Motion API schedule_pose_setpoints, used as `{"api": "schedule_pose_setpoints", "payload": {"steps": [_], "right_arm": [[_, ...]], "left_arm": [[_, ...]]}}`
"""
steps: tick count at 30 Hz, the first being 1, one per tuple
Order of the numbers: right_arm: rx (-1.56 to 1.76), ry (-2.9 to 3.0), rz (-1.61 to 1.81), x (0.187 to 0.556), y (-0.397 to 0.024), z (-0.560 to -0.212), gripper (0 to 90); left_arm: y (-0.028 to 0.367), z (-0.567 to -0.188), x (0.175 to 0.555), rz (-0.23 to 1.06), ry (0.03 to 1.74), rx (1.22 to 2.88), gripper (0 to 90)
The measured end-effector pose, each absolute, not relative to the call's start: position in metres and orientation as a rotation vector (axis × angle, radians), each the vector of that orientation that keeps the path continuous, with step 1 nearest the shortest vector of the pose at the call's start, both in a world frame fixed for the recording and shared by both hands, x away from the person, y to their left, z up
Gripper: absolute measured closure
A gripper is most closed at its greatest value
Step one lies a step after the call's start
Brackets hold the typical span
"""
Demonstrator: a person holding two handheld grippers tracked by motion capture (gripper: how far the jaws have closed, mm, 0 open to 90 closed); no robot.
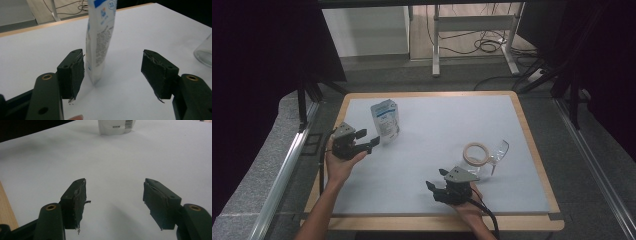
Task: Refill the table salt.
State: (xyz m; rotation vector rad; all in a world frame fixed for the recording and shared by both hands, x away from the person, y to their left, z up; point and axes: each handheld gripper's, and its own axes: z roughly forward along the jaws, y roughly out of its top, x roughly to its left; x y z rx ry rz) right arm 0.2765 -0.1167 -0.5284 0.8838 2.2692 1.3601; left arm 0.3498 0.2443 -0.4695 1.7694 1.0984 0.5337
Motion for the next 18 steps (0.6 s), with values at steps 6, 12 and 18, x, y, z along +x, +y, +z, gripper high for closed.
{"api": "schedule_pose_setpoints", "payload": {"steps": [6, 12, 18], "right_arm": [[0.887, 2.276, 1.348, 0.276, -0.116, -0.530, 36.0], [0.884, 2.288, 1.333, 0.275, -0.115, -0.533, 36.0], [0.886, 2.279, 1.322, 0.274, -0.118, -0.533, 36.0]], "left_arm": [[0.242, -0.467, 0.383, 0.511, 1.094, 1.754, 39.9], [0.233, -0.464, 0.410, 0.512, 1.076, 1.776, 47.2], [0.224, -0.467, 0.422, 0.488, 1.037, 1.805, 67.9]]}}
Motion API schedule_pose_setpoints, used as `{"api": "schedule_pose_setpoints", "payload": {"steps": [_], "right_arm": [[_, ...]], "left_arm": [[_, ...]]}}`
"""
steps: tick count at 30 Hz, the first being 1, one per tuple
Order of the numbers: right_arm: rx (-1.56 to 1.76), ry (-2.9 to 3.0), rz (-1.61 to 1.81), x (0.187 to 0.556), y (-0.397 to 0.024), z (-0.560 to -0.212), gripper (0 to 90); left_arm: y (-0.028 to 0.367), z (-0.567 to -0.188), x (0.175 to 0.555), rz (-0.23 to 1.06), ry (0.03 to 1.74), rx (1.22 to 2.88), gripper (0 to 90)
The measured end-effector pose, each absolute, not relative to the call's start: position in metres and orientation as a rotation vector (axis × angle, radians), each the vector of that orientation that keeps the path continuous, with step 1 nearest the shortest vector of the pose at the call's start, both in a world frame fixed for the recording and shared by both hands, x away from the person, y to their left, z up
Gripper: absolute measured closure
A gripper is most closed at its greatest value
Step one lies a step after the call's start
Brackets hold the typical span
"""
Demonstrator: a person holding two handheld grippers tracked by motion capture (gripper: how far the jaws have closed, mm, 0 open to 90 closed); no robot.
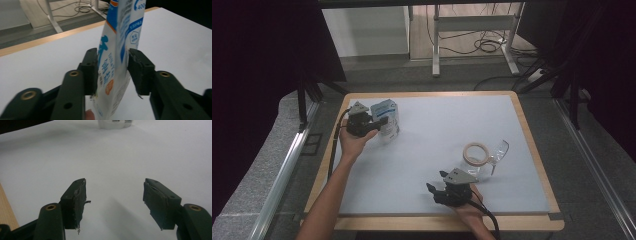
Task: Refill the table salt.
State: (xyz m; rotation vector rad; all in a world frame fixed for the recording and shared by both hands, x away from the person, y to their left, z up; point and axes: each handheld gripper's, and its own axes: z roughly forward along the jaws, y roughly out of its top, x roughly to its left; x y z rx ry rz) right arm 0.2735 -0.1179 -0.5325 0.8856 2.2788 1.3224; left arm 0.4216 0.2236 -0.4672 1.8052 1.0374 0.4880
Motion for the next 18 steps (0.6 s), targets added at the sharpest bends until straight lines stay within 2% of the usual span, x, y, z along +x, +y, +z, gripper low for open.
{"api": "schedule_pose_setpoints", "payload": {"steps": [1, 4, 8, 12, 16, 18], "right_arm": [[0.889, 2.276, 1.325, 0.2735, -0.1187, -0.5322, 36.0], [0.897, 2.268, 1.323, 0.2731, -0.1209, -0.5319, 36.0], [0.900, 2.266, 1.317, 0.2721, -0.1211, -0.5332, 35.9], [0.902, 2.270, 1.308, 0.2712, -0.1198, -0.5344, 35.6], [0.905, 2.273, 1.302, 0.2709, -0.1196, -0.5356, 35.5], [0.905, 2.273, 1.301, 0.2707, -0.1194, -0.5359, 35.5]], "left_arm": [[0.2223, -0.4678, 0.4219, 0.494, 1.032, 1.806, 73.7], [0.2223, -0.4684, 0.4223, 0.490, 1.018, 1.795, 82.9], [0.2262, -0.4688, 0.4231, 0.476, 1.015, 1.772, 89.5], [0.2259, -0.4691, 0.4218, 0.495, 0.997, 1.778, 89.5], [0.2285, -0.4660, 0.4192, 0.517, 0.975, 1.755, 79.9], [0.2302, -0.4636, 0.4182, 0.506, 0.968, 1.759, 82.2]]}}
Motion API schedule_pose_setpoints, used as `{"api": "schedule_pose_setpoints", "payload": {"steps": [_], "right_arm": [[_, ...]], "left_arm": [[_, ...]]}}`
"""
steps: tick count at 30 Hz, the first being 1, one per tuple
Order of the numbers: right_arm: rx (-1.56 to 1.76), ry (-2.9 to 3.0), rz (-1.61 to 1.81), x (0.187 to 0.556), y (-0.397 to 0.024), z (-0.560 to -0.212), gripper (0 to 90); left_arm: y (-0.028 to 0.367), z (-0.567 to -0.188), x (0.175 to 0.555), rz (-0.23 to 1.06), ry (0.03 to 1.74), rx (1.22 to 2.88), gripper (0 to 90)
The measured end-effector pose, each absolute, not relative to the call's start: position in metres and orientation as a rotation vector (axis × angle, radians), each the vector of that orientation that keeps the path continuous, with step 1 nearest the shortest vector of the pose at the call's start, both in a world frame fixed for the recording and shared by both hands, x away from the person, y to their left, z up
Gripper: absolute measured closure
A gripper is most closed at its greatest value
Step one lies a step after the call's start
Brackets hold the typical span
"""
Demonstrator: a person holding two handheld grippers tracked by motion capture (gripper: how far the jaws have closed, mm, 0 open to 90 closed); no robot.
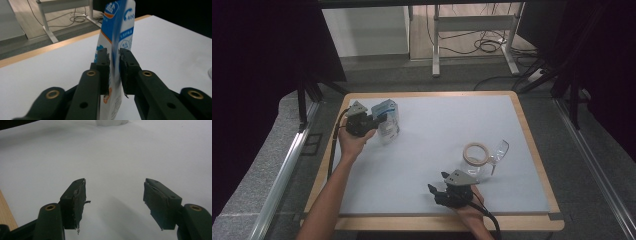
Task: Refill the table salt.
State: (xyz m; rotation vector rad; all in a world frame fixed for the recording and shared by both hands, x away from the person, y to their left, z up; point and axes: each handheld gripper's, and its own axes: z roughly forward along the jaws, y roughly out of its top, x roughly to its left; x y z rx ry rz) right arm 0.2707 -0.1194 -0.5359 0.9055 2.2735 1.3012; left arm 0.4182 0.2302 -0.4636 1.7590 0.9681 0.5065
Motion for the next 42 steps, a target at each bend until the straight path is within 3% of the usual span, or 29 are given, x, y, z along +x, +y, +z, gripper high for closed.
{"api": "schedule_pose_setpoints", "payload": {"steps": [7, 21, 42], "right_arm": [[0.900, 2.278, 1.304, 0.270, -0.117, -0.536, 35.4], [0.893, 2.282, 1.303, 0.270, -0.117, -0.536, 35.3], [0.862, 2.246, 1.326, 0.271, -0.100, -0.532, 34.4]], "left_arm": [[0.232, -0.464, 0.419, 0.473, 0.977, 1.762, 89.8], [0.227, -0.452, 0.417, 0.451, 0.955, 1.735, 90.0], [0.192, -0.425, 0.355, 0.273, 0.749, 1.764, 90.0]]}}
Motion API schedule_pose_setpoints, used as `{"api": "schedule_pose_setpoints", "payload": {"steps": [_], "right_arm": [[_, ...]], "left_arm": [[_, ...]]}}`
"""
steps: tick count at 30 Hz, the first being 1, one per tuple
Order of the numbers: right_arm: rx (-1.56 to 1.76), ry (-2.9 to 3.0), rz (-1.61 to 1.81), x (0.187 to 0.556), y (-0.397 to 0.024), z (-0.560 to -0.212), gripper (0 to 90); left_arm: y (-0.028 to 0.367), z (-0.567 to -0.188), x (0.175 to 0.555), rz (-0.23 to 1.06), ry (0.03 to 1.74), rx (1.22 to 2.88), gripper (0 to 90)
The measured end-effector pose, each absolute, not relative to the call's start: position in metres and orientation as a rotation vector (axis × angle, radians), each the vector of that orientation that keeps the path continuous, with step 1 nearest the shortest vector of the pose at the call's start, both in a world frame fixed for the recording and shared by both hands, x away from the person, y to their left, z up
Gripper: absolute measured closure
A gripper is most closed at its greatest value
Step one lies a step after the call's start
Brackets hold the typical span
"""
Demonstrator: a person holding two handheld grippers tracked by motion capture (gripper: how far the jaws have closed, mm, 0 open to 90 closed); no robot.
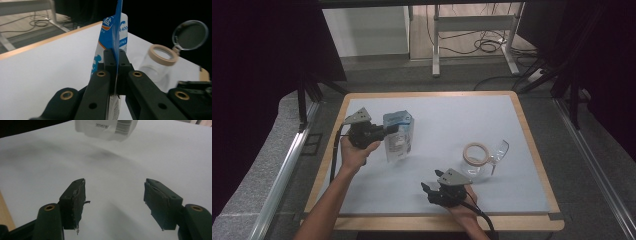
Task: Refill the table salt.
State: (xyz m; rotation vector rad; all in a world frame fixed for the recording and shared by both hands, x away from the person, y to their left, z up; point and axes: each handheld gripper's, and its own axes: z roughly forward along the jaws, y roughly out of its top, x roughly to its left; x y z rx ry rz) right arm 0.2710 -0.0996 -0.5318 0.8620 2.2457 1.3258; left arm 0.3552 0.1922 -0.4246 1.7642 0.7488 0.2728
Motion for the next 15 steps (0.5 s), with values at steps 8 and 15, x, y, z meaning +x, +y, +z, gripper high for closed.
{"api": "schedule_pose_setpoints", "payload": {"steps": [8, 15], "right_arm": [[0.870, 2.222, 1.280, 0.279, -0.085, -0.530, 29.1], [0.918, 2.207, 1.207, 0.291, -0.074, -0.532, 23.5]], "left_arm": [[0.178, -0.422, 0.338, 0.244, 0.707, 1.760, 90.0], [0.168, -0.415, 0.327, 0.227, 0.666, 1.757, 90.0]]}}
